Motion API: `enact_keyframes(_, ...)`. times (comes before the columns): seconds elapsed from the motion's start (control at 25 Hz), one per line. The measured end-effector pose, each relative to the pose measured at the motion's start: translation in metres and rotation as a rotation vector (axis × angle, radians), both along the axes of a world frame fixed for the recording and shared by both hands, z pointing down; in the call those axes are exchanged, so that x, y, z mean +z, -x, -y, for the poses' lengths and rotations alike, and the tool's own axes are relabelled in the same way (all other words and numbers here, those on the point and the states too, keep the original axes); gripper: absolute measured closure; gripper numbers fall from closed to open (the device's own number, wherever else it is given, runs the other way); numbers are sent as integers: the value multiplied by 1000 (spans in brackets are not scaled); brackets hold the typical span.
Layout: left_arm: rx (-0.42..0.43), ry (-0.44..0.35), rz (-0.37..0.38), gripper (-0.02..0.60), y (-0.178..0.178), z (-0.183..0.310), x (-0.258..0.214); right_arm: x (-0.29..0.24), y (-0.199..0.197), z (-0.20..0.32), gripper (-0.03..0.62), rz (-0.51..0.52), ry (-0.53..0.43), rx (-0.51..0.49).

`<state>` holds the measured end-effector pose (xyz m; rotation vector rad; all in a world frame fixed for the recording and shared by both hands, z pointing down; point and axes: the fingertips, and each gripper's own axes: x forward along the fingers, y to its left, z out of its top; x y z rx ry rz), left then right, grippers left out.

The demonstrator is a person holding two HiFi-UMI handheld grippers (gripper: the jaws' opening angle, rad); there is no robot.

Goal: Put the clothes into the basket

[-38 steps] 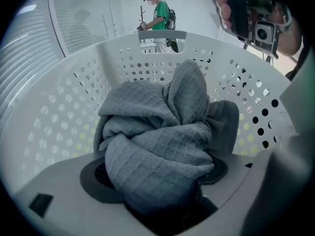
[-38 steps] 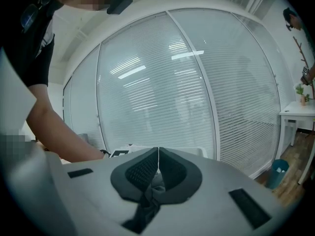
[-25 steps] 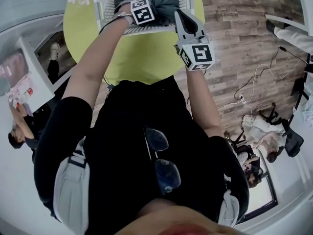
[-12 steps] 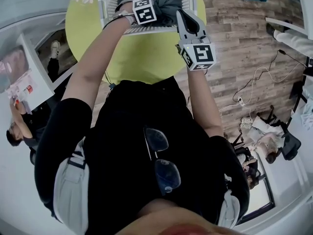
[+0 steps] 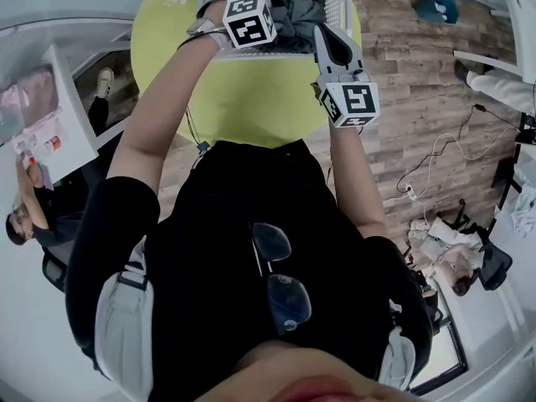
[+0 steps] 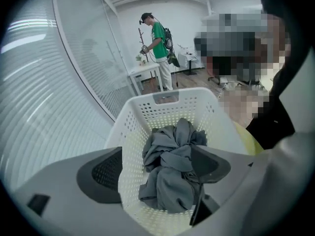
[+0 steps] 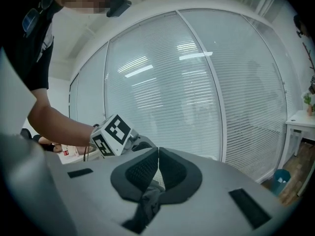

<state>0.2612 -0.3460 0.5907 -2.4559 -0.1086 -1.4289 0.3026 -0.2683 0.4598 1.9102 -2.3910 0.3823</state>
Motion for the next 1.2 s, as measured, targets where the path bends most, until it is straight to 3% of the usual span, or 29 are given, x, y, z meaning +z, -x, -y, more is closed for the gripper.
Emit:
enact_keyframes(0.4,-112,26,-260,144,62,-27,-112,-50,49,-14,568,-17,-85,-59)
enact_keyframes(0.64,-184,89,-447,147,102,-60,-160,-86,86,-38,568,6,-136,-107)
enact_keyframes(0.88,-264,182,-698,167,128,-83,-211,-117,118,-55,568,-32,-208,-132)
enact_keyframes(0.96,-282,203,-768,200,135,-91,-222,-122,128,-61,568,-37,-219,-138)
enact_keyframes(1.2,-294,199,-898,387,158,-114,-248,-133,159,-80,568,-44,-238,-166)
